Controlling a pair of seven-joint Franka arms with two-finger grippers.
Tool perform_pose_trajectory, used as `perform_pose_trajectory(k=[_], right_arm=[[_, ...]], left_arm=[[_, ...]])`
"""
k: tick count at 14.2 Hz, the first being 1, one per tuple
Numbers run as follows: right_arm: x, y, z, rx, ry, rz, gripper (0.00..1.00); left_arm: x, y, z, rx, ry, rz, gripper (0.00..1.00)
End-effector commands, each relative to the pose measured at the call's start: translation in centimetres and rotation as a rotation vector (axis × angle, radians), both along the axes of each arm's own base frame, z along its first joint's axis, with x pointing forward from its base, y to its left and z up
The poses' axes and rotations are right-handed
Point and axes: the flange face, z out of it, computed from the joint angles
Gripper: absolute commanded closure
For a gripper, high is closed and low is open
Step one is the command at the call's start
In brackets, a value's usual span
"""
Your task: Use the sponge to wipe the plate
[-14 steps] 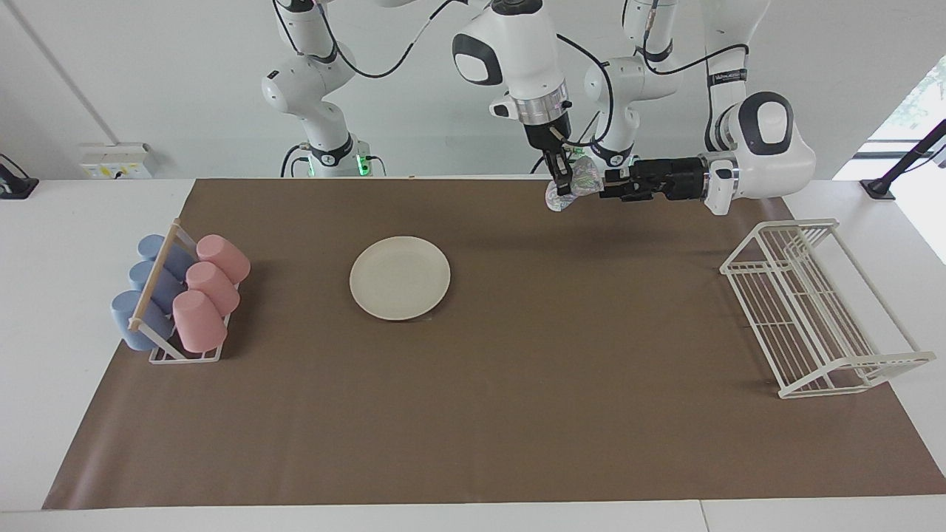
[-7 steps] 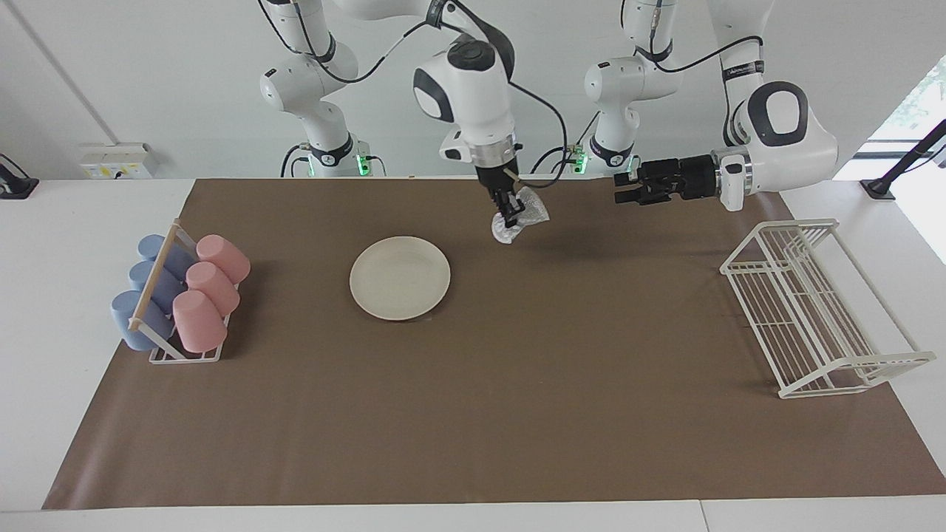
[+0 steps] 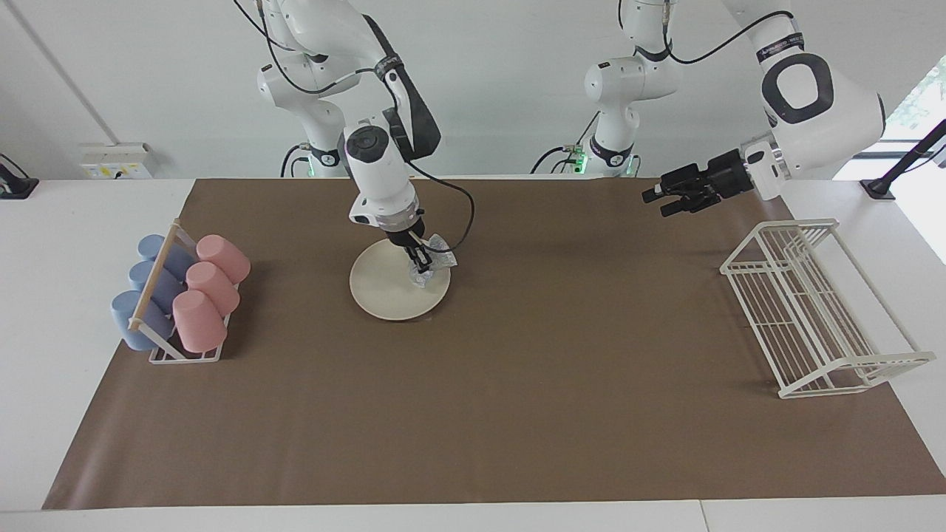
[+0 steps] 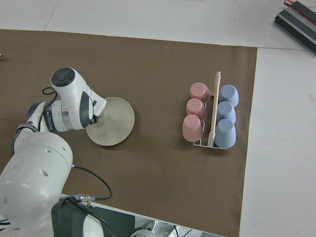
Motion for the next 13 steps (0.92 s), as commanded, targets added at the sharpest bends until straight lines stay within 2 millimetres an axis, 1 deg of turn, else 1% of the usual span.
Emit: perform_pose_trajectory(k=[1,2,4,8,9,10,11,13], right_arm=[[-0.4,-0.2,-1.8,0.008,0.008,-0.025,1.0],[-0.2,0.0,-2.7,0.006,0.001,-0.027,1.0],[-0.1,-0.2,-3.0,0.005,-0.001,-0.026,1.0],[-0.6,-0.8,-3.7,-0.003,0.004,0.005,1.0],[-0.5,-1.2,-4.0,-0.006,0.002,0.029,1.0],[-0.7,-2.1,-4.7,-0.013,0.002,0.066,1.0],[-0.4,-3.5,-5.0,-0.016,-0.007,0.087,1.0],[0.5,-6.0,-5.2,-0.019,-0.018,0.129,1.0]], left_arm=[[0.4,0.1,0.0,0.106,-0.035,0.002,0.0],[0.4,-0.1,0.0,0.121,-0.041,-0.007,0.0],[0.3,-0.9,-0.1,0.152,-0.042,-0.034,0.0],[0.4,-0.8,-0.2,0.166,-0.045,-0.036,0.0],[0.4,-0.9,-0.2,0.167,-0.045,-0.04,0.0],[0.4,-1.1,-0.3,0.178,-0.048,-0.047,0.0],[0.3,-1.7,-0.4,0.201,-0.048,-0.071,0.0],[0.2,-2.2,-0.6,0.237,-0.048,-0.101,0.0]])
